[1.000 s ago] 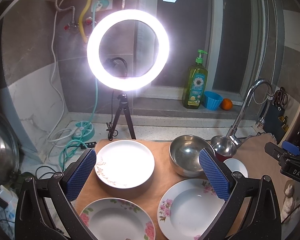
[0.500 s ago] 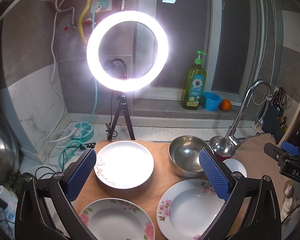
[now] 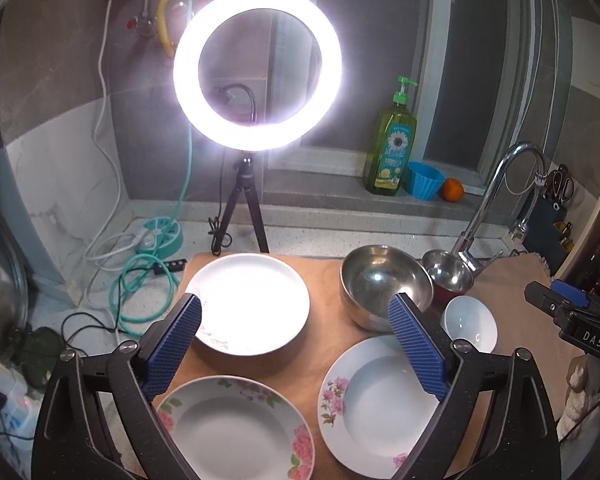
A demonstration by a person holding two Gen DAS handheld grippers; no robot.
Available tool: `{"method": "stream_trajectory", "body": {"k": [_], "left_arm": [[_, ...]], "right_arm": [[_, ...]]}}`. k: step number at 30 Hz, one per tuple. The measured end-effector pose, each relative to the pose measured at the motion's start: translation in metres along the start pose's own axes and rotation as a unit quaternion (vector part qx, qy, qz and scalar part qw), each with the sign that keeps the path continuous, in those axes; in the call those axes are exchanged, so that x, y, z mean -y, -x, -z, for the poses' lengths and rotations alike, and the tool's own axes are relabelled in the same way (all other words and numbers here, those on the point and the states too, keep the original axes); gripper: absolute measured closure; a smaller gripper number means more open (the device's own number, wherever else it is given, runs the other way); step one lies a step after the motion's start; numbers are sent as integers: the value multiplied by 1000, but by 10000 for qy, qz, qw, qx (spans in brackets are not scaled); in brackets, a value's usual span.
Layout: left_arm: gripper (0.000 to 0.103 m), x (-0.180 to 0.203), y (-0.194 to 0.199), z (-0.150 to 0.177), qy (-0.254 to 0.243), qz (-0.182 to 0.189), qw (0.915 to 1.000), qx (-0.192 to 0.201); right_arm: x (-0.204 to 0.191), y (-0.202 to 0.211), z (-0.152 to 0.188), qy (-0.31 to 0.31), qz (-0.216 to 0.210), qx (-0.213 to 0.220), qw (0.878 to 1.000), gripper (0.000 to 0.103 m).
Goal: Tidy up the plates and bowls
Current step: 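Move the right tool to the pink-flower plate rim while the left tool approaches the rose plate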
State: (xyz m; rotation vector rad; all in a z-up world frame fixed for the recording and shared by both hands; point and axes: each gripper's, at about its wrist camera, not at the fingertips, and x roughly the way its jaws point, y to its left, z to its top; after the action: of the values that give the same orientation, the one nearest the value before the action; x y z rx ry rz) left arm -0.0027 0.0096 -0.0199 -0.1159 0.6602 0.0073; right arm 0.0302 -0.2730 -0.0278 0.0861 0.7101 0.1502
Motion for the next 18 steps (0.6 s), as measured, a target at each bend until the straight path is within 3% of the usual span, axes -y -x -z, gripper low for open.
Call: {"method": "stream_trajectory", "body": {"k": [11, 18], "left_arm": [[44, -8, -33, 20, 181, 543, 9950, -816], [61, -8, -67, 44, 283, 1180, 9781, -1691]], "right_arm": [[17, -18, 17, -228, -260, -728, 9967, 49], [33, -32, 46, -420, -424, -1298, 9897, 53]]}}
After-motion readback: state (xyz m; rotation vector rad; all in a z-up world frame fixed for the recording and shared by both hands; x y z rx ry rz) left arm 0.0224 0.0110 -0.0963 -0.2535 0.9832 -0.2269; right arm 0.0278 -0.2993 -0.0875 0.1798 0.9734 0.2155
